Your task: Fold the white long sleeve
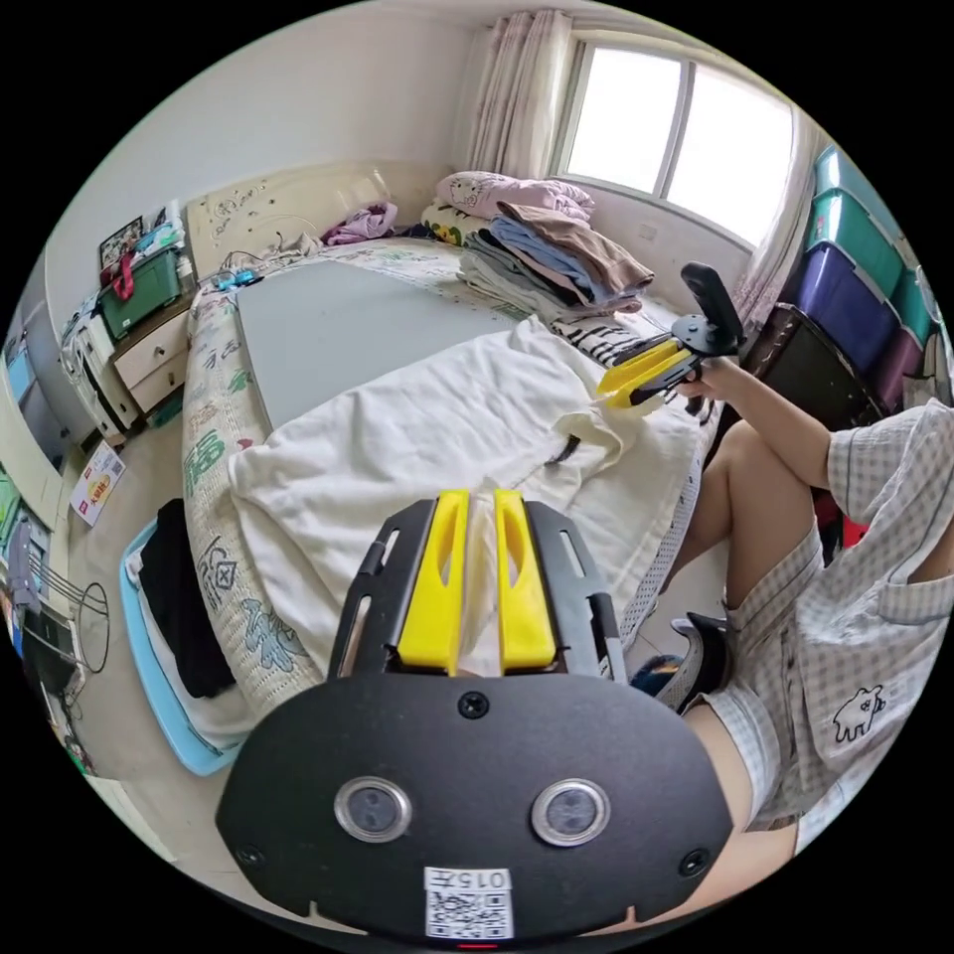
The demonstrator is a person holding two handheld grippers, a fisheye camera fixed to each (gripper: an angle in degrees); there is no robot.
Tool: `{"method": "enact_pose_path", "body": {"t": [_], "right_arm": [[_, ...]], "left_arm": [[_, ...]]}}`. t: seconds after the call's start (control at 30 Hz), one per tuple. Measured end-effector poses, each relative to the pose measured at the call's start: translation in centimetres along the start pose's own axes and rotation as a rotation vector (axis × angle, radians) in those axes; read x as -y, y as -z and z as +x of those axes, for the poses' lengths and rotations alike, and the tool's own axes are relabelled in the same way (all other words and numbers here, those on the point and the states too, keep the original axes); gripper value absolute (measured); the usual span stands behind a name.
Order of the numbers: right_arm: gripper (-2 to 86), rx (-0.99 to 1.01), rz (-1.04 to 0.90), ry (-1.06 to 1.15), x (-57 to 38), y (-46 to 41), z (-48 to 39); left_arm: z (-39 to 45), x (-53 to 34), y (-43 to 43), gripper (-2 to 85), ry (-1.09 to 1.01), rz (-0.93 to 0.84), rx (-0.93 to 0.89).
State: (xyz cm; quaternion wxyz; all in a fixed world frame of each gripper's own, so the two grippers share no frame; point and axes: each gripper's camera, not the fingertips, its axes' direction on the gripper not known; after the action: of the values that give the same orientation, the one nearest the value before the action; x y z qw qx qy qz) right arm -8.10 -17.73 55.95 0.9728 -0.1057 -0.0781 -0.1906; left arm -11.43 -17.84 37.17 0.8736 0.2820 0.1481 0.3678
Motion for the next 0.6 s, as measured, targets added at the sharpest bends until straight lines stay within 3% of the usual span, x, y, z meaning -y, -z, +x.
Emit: {"method": "enact_pose_path", "body": {"t": [0.1,0.37,0.6], "right_arm": [[8.9,0.049,0.008,-0.007,-0.6,0.5,1.5],[9.7,-0.070,-0.006,-0.024,-1.8,2.4,4.1],[6.9,-0.113,-0.116,0.006,-1.7,2.1,6.1]], "left_arm": [[-1.0,-1.8,0.6,7.3,0.001,-0.004,-0.036],[-4.3,-4.8,0.6,8.0,0.065,-0.066,0.021],[-5.4,-5.3,-0.2,3.8,0.013,-0.131,0.011]]}}
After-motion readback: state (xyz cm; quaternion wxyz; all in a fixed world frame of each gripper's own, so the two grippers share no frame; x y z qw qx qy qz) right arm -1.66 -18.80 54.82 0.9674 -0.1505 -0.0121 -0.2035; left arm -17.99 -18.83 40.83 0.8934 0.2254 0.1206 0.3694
